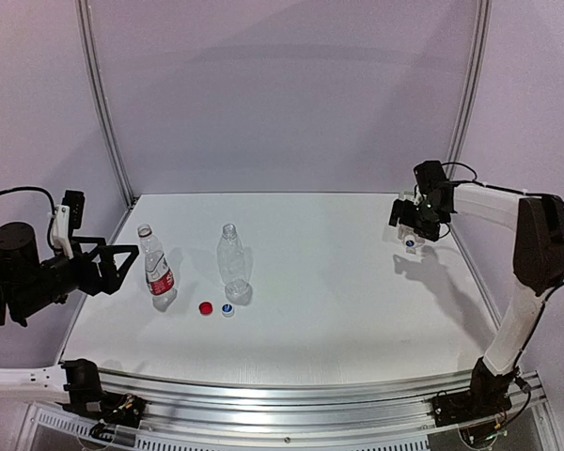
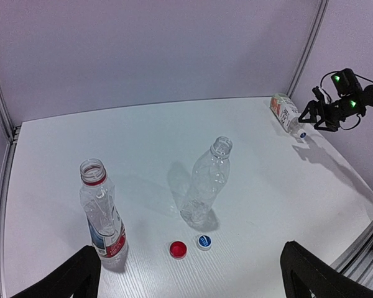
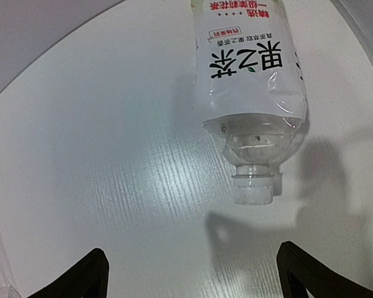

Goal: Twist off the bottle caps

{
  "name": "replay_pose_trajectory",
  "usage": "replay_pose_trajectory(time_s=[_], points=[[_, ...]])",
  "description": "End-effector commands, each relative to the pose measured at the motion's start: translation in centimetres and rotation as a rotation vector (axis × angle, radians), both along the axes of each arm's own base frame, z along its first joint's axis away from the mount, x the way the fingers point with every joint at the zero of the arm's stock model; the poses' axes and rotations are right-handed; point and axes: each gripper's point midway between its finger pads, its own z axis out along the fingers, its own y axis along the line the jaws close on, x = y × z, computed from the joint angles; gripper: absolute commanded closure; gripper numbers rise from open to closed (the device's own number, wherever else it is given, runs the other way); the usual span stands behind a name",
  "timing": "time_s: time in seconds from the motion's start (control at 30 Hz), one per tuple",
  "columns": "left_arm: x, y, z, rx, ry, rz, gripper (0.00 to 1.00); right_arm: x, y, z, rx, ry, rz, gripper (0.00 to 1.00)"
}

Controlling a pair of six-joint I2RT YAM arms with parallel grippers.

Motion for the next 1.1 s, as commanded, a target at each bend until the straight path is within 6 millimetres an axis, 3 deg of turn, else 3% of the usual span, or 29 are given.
replay_pose_trajectory(time_s=[0.0, 0.23, 0.47, 0.73, 1.07], points=[[-0.4, 0.3, 0.5, 0.009, -0.01, -0.018, 0.01, 0.4, -1.1, -2.6, -0.025, 0.107, 0.026, 0.05], [-0.5, 0.3, 0.9, -0.007, -0.019, -0.028, 0.01, 2.1, -3.0, -6.4, -0.031, 0.174, -0.009, 0.1], [-0.5, 0.1, 1.0, -0.011, -0.024, -0.032, 0.01, 3.8, -4.2, -7.6, -0.035, 0.182, -0.029, 0.25], [-0.3, -0.2, 1.0, -0.013, -0.021, -0.038, 0.01, 4.0, -4.8, -7.8, -0.065, 0.181, -0.031, 0.58], [0.0, -0.5, 0.9, -0.024, -0.008, -0.049, 0.01, 4.0, -5.1, -9.0, -0.097, 0.203, -0.018, 0.58]])
